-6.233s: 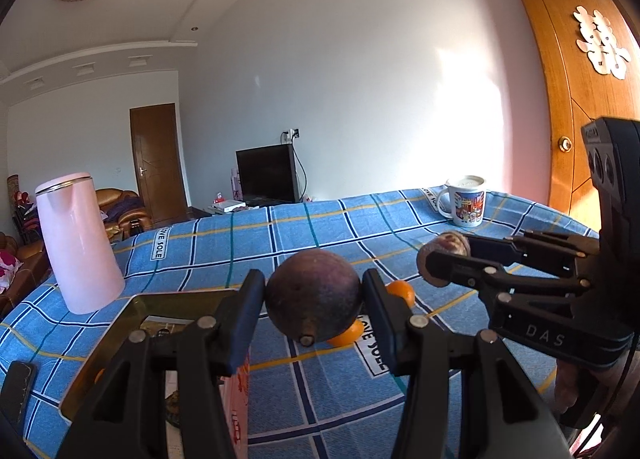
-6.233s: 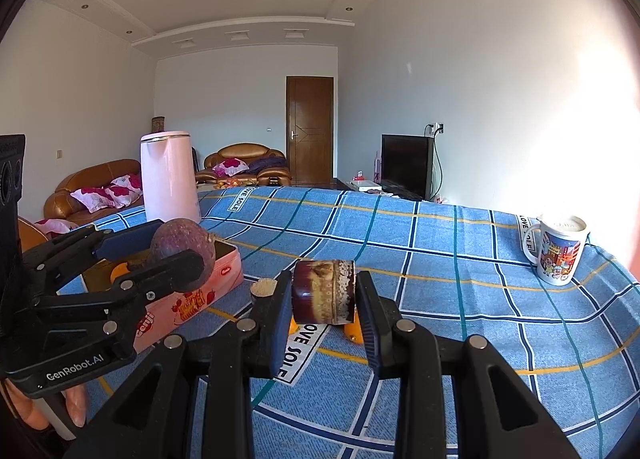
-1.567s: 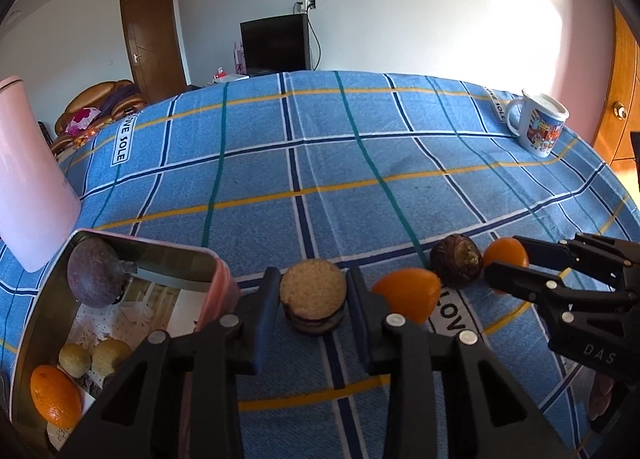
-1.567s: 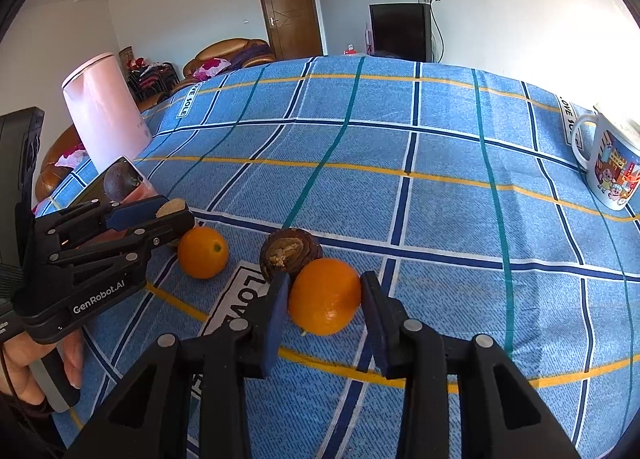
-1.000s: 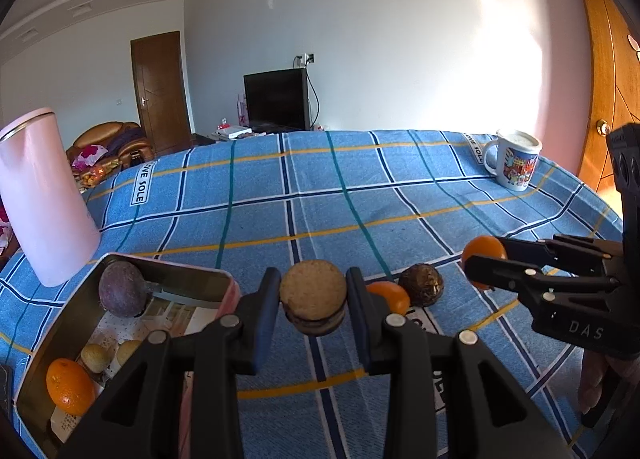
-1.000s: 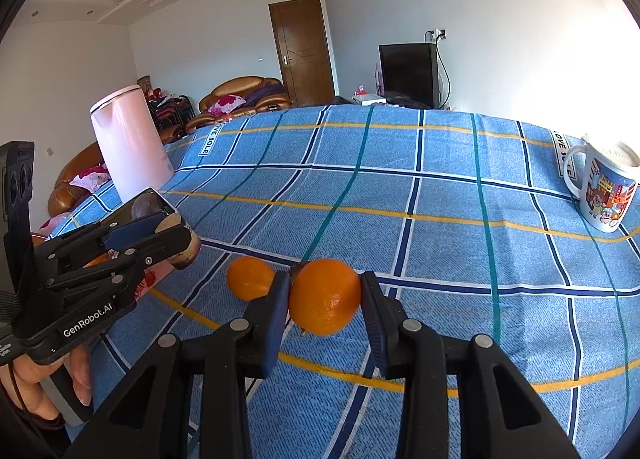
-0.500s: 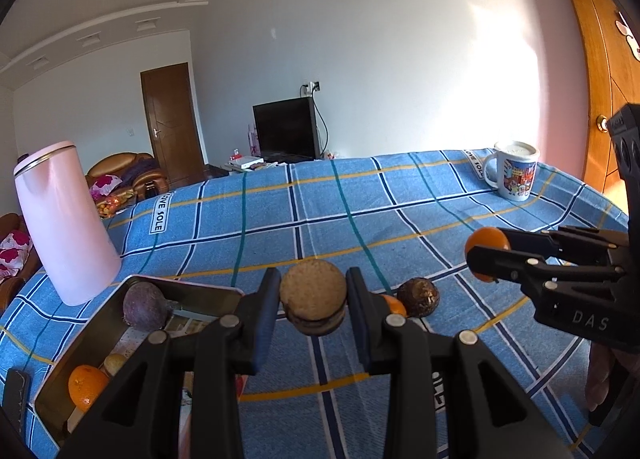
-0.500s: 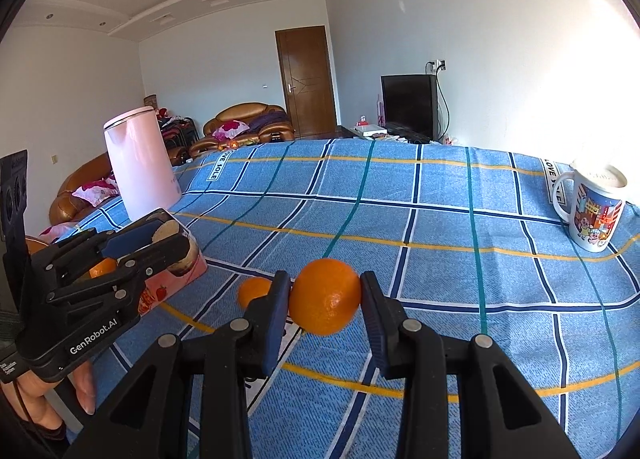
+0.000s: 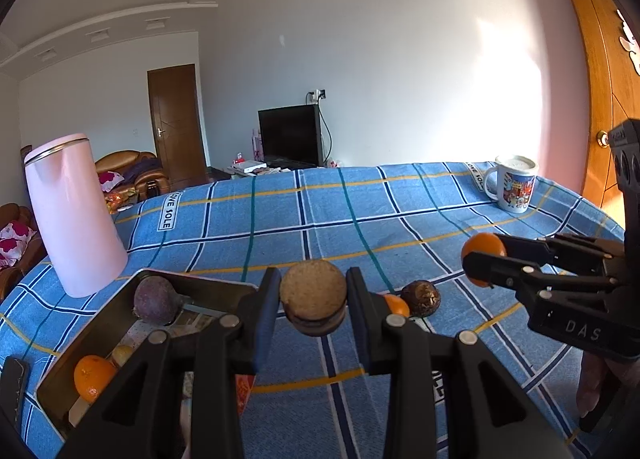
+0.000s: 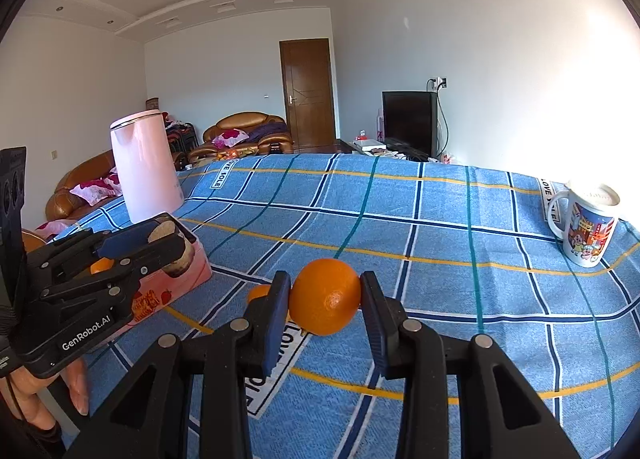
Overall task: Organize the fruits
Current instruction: 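Carry the biscuit and orange over the tin box and lower them, then open both tools to release the biscuit and orange into the box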
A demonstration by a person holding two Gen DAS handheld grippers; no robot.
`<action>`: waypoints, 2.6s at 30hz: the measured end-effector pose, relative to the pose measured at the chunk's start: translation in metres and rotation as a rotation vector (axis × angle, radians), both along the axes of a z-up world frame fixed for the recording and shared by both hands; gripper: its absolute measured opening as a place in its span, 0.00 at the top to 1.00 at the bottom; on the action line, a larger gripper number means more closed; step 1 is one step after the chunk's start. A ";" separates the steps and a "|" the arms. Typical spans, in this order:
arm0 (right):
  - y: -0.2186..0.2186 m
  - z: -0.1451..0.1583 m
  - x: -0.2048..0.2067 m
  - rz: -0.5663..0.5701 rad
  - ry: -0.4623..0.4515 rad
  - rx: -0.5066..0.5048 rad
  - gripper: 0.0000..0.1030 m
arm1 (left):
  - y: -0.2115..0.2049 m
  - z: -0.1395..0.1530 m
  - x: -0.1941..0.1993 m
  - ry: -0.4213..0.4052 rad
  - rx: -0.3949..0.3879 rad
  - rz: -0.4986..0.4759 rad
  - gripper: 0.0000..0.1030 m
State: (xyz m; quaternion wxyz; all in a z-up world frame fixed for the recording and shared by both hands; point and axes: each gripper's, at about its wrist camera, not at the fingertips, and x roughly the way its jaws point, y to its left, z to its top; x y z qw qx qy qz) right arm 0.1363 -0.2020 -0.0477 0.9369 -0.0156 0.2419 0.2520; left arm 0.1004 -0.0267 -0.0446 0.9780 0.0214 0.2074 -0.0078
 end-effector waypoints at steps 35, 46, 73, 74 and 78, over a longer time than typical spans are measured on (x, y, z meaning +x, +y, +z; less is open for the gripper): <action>0.189 0.003 -0.052 0.462 0.062 -0.078 0.63 | 0.169 -0.009 -0.054 0.079 -0.111 0.311 0.67; 0.211 -0.013 -0.062 0.521 0.097 -0.147 0.63 | 0.172 -0.016 -0.057 0.100 -0.107 0.314 0.66; 0.018 -0.009 0.049 -0.025 0.190 -0.090 0.40 | 0.057 0.026 -0.029 0.077 -0.036 0.066 0.31; 0.016 -0.012 0.052 -0.029 0.203 -0.088 0.40 | 0.051 0.027 -0.027 0.077 -0.031 0.054 0.29; 0.016 -0.022 0.057 0.001 0.255 -0.091 0.40 | 0.031 0.027 -0.008 0.100 -0.022 0.012 0.29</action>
